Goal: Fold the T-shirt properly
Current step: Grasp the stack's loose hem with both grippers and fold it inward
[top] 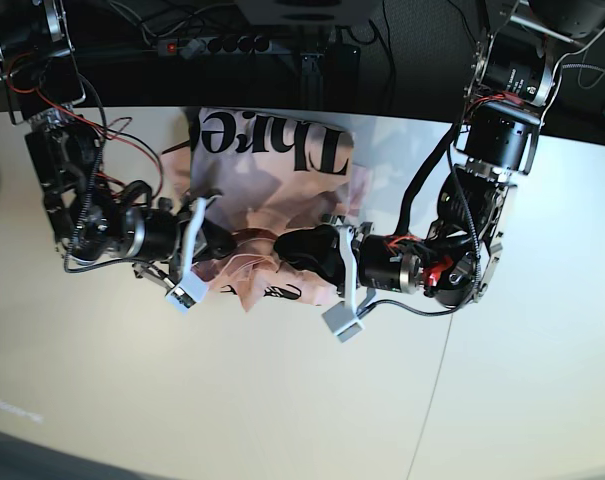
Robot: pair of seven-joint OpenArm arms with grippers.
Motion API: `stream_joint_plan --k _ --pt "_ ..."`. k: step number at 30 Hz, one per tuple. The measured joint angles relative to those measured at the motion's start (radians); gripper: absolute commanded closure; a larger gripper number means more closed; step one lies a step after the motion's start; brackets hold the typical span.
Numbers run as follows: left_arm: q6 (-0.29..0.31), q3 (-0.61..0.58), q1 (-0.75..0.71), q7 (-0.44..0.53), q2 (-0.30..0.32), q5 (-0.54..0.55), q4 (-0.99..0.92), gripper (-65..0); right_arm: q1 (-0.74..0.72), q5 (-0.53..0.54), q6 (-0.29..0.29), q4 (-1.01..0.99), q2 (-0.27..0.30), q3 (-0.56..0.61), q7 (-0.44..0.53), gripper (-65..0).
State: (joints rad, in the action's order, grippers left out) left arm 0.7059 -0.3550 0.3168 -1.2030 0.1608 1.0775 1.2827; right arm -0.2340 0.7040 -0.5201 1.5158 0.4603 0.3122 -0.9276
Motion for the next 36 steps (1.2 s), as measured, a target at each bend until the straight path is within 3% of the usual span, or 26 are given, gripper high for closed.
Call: stream_joint_plan --k 5,14,22,32,36 --pt "-0.001 -0.005 0.003 0.089 0.003 -0.105 0.0 -11.6 -0.08 -0.051 0.0 -0.109 -0.058 0.059 0.022 0.0" --pt "0.0 -0.005 0.002 0.243 0.003 -0.312 -0.074 -11.6 -0.141 -0.104 0.0 -0.195 -0.065 0.062 0.06 0.0" --pt "0.0 0.007 0.016 0.262 0.003 -0.314 -0.074 -11.6 -0.14 -0.135 0.0 -0.203 -0.065 0.062 0.081 0.0" --pt "0.0 0.025 0.04 0.283 -0.011 -0.317 -0.075 -11.6 -0.14 -0.256 0.0 -0.203 -0.068 0.062 0.147 0.0" --pt "0.0 0.032 0.05 0.241 -0.014 -0.236 -0.075 -11.6 -0.143 -0.278 0.0 -0.205 -0.067 0.062 0.183 0.0"
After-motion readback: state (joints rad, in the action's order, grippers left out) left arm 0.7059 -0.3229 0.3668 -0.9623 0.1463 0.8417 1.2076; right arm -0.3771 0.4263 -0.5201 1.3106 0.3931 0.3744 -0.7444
